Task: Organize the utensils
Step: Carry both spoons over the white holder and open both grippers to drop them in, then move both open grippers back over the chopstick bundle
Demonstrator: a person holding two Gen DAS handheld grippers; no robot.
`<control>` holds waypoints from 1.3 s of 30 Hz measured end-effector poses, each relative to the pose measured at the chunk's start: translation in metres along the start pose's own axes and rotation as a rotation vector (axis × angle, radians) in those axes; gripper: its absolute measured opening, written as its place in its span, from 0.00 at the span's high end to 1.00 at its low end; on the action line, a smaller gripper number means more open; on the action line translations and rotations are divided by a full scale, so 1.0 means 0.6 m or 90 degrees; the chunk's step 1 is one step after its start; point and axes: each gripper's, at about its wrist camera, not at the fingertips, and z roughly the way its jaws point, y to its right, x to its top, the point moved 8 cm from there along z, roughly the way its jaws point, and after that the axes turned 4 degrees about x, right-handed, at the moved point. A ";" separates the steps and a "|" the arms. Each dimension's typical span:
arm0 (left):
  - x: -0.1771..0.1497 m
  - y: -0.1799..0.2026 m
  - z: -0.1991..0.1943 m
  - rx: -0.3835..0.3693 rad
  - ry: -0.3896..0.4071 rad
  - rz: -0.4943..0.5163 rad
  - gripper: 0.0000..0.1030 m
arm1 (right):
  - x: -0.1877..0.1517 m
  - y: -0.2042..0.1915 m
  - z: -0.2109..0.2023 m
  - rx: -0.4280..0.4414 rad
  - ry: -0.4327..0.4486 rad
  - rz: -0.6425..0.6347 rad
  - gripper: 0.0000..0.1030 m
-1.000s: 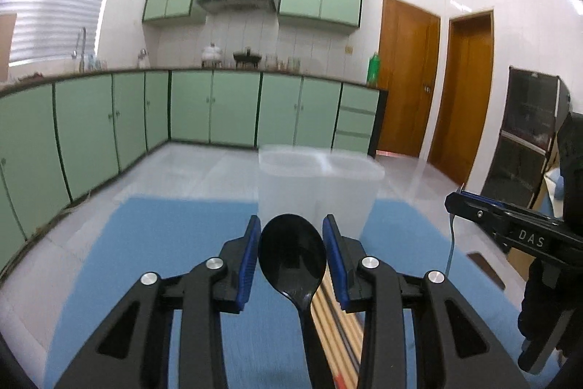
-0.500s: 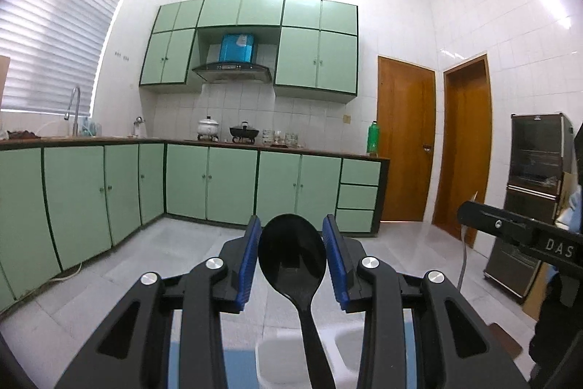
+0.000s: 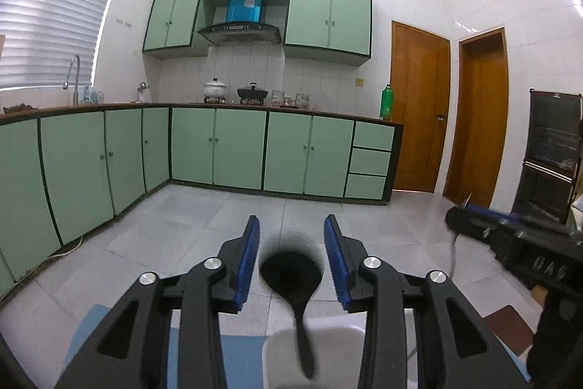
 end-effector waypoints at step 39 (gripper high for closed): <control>-0.388 -0.022 -0.352 0.048 -0.418 0.012 0.22 | -0.481 -0.131 -0.293 0.000 -0.316 0.025 0.24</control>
